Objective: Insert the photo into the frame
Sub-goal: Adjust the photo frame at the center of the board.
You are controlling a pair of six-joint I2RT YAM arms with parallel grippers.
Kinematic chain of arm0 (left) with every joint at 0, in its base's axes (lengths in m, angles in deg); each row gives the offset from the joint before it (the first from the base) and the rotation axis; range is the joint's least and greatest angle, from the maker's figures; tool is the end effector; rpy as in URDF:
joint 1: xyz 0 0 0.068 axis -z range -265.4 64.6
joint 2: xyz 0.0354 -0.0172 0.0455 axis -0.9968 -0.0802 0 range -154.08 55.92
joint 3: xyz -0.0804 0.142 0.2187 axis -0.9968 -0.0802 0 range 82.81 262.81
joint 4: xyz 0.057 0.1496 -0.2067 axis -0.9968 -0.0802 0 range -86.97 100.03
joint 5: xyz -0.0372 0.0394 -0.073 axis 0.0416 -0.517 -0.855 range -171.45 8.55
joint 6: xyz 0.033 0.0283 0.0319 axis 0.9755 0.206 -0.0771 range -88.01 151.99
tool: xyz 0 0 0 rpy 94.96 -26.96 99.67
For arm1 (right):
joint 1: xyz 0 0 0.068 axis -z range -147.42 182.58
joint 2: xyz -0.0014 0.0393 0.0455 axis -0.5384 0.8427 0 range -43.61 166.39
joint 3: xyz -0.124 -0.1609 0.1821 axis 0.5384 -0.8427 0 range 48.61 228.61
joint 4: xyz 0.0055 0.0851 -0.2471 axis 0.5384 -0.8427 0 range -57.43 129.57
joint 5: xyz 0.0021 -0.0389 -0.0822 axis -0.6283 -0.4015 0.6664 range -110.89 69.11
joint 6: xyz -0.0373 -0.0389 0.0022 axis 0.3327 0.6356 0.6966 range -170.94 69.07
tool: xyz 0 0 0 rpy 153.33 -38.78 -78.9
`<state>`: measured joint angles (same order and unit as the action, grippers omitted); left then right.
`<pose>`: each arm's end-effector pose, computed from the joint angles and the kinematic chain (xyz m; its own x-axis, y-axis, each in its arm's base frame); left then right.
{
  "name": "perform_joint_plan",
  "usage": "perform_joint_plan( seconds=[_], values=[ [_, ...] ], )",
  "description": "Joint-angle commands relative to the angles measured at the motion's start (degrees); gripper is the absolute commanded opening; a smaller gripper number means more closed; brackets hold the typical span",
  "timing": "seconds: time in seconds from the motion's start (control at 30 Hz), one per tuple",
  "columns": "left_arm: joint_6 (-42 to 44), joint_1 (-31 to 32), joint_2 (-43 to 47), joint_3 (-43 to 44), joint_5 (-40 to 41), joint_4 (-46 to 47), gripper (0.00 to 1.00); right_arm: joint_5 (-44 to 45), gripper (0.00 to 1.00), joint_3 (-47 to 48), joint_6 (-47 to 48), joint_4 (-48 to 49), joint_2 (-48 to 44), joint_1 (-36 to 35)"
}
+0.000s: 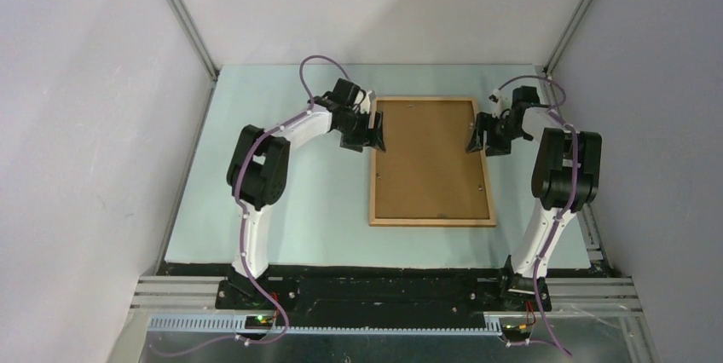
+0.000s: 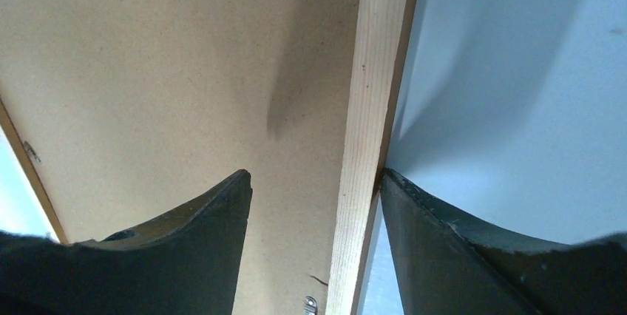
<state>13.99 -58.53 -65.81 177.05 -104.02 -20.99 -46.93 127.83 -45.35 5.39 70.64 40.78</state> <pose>0.4039 -0.2199 0.1872 -0.9077 0.1399 -0.3957 0.3319 0.8163 -0.4727 0.3992 -0.0419 0.1635 -0.9184 0.0440 -0.3932 -0.1160 0.9202 0.3740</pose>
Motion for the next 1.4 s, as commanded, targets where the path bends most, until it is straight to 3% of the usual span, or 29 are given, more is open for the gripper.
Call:
perform_joint_plan(
  seconds=[0.0, 0.33, 0.73, 0.97, 1.2, 1.37],
  values=[
    [0.2, 0.0, 1.0, -3.3, 3.5, 1.2, 0.84, -5.4, 0.68, -3.3, -4.2, 0.4, -1.1, -4.1],
    [2.0, -4.4, 5.8, -9.4, 10.4, 1.3, 0.83, -9.5, 0.68, -5.6, -8.5, 3.4, -2.3, -12.7],
    [8.1, -7.3, 15.1, -21.3, 1.8, 0.9, 0.79, -9.4, 0.70, -5.6, -7.3, 3.8, -2.8, -18.5],
    [9.1, -7.3, 18.2, -25.1, -0.3, 0.7, 0.79, -6.5, 0.83, -4.7, -5.9, 3.9, -3.3, -18.5],
    [7.3, -8.8, 19.0, -21.3, 11.7, 0.6, 0.86, -0.6, 0.97, -4.6, -3.9, 4.7, -5.7, -18.6],
    [6.9, -9.6, 14.8, -14.1, 17.3, 0.6, 0.88, 5.1, 0.99, -4.6, -2.7, 5.4, -8.6, -18.6]
  ],
)
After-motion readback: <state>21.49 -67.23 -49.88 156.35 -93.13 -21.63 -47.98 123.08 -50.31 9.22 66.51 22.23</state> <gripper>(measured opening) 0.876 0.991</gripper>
